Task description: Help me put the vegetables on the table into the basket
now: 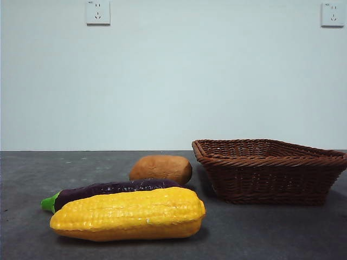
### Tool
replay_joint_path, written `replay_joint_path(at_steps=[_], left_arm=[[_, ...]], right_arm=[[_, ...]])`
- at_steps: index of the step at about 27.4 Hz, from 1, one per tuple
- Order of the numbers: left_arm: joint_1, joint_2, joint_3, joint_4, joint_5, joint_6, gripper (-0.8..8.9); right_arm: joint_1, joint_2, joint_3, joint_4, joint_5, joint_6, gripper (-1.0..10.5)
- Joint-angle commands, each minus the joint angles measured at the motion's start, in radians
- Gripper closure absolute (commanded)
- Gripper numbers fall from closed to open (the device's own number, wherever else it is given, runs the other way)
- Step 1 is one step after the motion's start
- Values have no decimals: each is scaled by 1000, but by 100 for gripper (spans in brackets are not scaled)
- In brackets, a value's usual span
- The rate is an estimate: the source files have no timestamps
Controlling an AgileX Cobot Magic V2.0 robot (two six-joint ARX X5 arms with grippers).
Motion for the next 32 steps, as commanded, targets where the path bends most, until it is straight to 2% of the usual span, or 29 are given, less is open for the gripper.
replay_joint_path(at_steps=[1, 4, 9, 12, 15, 18, 22, 23, 25, 26, 27, 29, 30, 32], left_arm=[[-2, 44, 69, 10, 3, -34, 818], [-3, 126, 189, -1, 57, -64, 818], [-8, 219, 344, -69, 190, -70, 817], [-8, 259, 395, -69, 220, -70, 817], [-8, 288, 426, -72, 252, -85, 817], [-8, 309, 454, -87, 304, -116, 817], [-8, 368, 540, -239, 322, -113, 817], [-8, 390, 566, -291, 322, -108, 817], [-8, 436, 616, -387, 351, -76, 817], [-8, 459, 637, -425, 371, -53, 817], [-8, 483, 653, -454, 391, -35, 817], [-12, 519, 668, -480, 428, -29, 818], [-17, 532, 670, -480, 445, -28, 818], [-21, 557, 670, -488, 452, -29, 818]], right_arm=[[1, 54, 52, 7, -3, 13, 955], [1, 171, 140, 6, -15, 11, 955], [1, 365, 273, -22, -103, -4, 955], [1, 494, 362, -116, -135, -10, 955], [1, 629, 447, -221, -189, -60, 951], [1, 739, 521, -308, -199, -77, 947], [0, 864, 610, -392, -198, -79, 947], [1, 890, 632, -393, -203, -97, 947], [1, 949, 691, -409, -277, -165, 943], [1, 982, 724, -426, -292, -171, 924], [1, 1030, 772, -456, -291, -188, 835], [1, 1128, 859, -504, -291, -230, 561], [1, 1178, 900, -526, -290, -252, 467], [1, 1283, 977, -557, -283, -294, 369]])
